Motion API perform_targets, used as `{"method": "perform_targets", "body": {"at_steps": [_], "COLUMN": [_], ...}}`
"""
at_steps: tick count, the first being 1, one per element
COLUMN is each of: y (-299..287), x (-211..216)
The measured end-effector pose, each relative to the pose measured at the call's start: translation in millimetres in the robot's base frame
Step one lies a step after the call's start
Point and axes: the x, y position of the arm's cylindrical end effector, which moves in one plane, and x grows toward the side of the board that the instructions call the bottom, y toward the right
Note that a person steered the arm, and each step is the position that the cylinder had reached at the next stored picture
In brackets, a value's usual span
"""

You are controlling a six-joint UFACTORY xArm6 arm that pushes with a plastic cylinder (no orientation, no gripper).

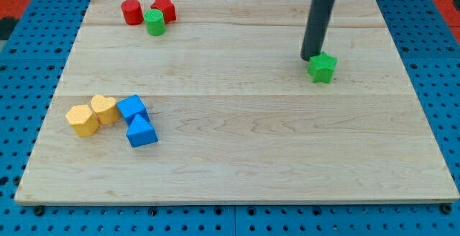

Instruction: Slide the group of blocks towards the right

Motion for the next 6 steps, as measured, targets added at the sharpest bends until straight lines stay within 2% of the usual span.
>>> {"method": "perform_targets", "body": {"at_steps": [1,2,4,5,6], "y": [-59.7,-189.7,-378.8,-419.4,-419.6], "x": [15.5,28.1,36.9,82.8,130.3]}}
